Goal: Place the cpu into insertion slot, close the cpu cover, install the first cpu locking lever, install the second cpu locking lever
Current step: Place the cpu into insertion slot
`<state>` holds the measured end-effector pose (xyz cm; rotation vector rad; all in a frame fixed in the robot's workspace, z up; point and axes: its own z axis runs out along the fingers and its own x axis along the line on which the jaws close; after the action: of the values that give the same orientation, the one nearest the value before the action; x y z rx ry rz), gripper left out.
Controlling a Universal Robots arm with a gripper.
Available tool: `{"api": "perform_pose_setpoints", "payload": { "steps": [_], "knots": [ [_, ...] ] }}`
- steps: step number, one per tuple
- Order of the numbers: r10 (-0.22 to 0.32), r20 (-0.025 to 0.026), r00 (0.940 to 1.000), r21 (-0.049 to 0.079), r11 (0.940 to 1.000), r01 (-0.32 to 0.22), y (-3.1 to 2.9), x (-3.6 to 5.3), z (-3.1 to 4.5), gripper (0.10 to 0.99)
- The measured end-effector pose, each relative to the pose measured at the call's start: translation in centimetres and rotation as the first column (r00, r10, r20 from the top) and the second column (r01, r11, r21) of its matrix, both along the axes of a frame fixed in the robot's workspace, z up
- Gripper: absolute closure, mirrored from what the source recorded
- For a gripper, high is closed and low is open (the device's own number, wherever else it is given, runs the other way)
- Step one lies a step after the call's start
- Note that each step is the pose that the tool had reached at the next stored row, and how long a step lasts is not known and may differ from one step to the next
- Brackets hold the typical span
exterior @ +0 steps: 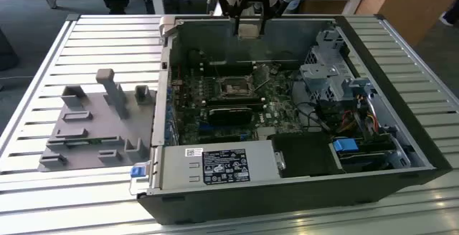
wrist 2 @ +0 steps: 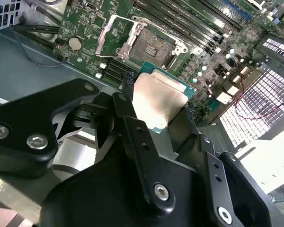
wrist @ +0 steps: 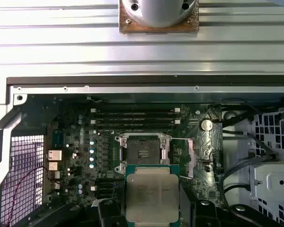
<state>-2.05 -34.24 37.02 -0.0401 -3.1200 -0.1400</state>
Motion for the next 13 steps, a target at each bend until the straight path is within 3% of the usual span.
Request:
{"api": "perform_pose_setpoints", "payload": {
  "steps": [8, 13],
  "knots": [
    [-0.002, 0.0, 1.0, 0.0, 1.0, 0.002, 0.0, 0.0, 0.0, 0.549],
    [-0.044, 0.0, 0.999, 0.0, 0.999, 0.044, 0.0, 0.0, -0.01, 0.549]
  ]
}}
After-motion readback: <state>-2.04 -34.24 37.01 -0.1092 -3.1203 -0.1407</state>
